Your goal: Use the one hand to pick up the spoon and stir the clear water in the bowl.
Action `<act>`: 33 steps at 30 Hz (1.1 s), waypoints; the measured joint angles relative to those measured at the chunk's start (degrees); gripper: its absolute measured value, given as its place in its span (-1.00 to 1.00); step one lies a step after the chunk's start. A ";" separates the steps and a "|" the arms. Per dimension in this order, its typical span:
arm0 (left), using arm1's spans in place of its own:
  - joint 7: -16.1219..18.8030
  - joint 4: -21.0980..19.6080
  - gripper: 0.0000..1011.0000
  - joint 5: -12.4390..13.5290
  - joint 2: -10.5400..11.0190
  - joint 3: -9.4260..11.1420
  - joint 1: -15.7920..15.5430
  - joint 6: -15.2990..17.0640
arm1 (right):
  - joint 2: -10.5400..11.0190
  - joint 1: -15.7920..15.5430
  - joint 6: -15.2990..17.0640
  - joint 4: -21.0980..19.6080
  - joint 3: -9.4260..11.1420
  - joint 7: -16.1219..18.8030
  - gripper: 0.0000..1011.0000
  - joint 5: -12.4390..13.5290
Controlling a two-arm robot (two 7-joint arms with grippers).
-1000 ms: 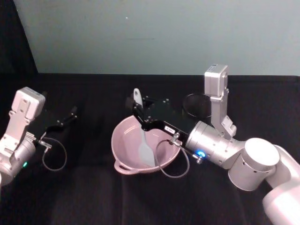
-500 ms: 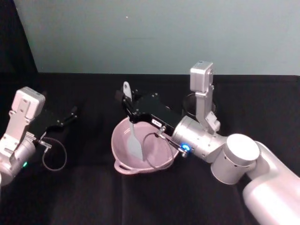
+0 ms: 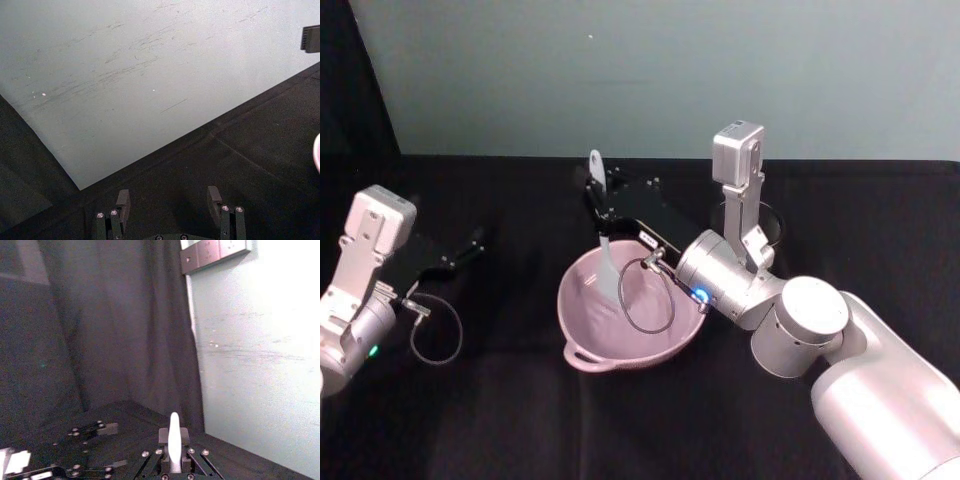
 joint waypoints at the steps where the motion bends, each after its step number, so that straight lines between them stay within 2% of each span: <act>1: 0.00 0.00 1.00 0.00 0.00 0.00 0.00 0.00 | -0.28 0.21 -0.59 0.69 0.26 -0.46 -0.77 -0.53; 9: 0.00 0.00 1.00 0.00 0.00 0.00 0.00 0.00 | -0.34 -0.02 -2.36 1.10 1.65 -1.55 -0.77 -2.20; 14: 0.00 0.00 1.00 0.00 0.00 0.00 0.00 0.00 | 0.82 -1.57 -3.43 -1.08 2.95 -1.81 -0.77 -3.14; 19: 0.00 0.00 1.00 0.00 0.00 0.00 0.00 0.00 | 2.01 -3.11 -2.76 -3.58 4.32 -1.66 -0.77 -3.05; 25: 0.00 0.00 1.00 0.00 0.00 0.00 0.00 0.00 | 3.49 -5.05 0.26 -7.29 5.96 -0.56 -0.77 -0.93; 28: 0.00 0.00 1.00 0.00 0.00 0.00 0.00 0.00 | 4.36 -6.26 2.90 -10.09 6.81 -0.01 -0.77 1.17; 33: 0.00 0.00 1.00 0.00 0.00 0.00 0.00 0.00 | 5.03 -7.46 4.39 -12.86 7.54 -0.21 -0.77 2.87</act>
